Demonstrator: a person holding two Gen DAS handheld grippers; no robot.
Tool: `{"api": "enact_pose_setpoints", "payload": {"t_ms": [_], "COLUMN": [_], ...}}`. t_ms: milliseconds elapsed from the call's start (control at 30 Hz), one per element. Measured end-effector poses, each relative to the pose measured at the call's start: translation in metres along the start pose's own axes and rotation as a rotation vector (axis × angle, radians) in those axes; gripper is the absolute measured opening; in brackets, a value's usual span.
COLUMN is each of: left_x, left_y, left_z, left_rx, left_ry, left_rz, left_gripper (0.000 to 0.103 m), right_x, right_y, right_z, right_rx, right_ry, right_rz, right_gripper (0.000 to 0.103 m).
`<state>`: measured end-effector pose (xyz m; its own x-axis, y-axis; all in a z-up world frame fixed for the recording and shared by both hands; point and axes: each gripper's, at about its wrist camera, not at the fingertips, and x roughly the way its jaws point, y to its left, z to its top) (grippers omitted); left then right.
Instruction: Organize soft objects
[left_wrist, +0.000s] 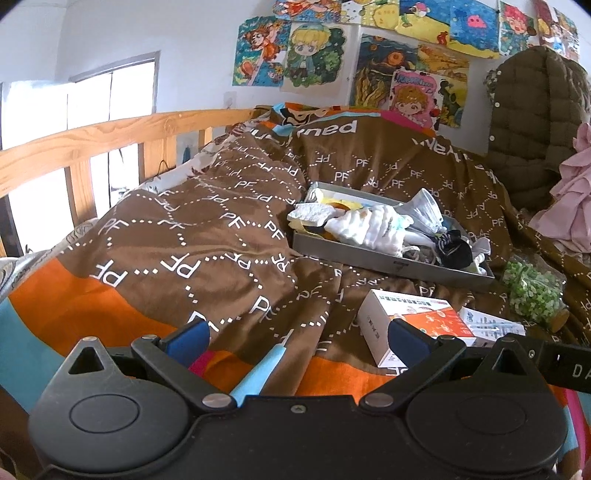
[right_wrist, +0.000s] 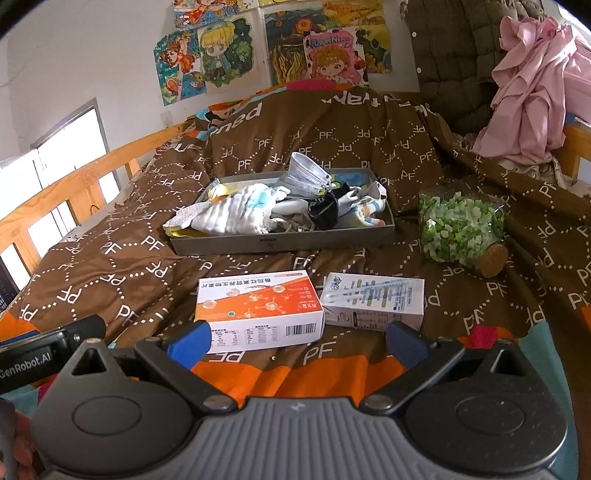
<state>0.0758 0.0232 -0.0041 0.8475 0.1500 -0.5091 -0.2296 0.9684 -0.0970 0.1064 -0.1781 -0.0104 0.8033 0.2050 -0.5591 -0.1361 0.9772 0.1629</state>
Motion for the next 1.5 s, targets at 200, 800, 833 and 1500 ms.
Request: {"api": "enact_pose_setpoints", "payload": {"t_ms": [200,800,833,1500], "left_x": [0.009,0.019,0.019,0.02], "left_y": [0.002,-0.007,-0.008,-0.008], "left_z": [0.0,-0.002,-0.002,-0.005], "left_rx": [-0.02,0.043,0.046,0.071], "left_ry": [-0.011,-0.121,-0.124,-0.115], "left_rz": [0.019,0.032,0.031,0.043], "left_gripper": [0.102,0.102,0.102,0.102], "right_x": [0.011,0.02,0.02,0.016], "right_y": [-0.001,0.008,0.008,0.001], "right_z": [0.001,-0.001,-0.001,0.001], "right_rx": [0.004,-0.111,-0.116,-0.115], "right_ry": [0.017,-0.088,-0.096,-0.136], "right_rz": [-0.005,-0.04,-0.045,-0.074], "right_gripper": [0.103,0.103,0.103,0.103]}}
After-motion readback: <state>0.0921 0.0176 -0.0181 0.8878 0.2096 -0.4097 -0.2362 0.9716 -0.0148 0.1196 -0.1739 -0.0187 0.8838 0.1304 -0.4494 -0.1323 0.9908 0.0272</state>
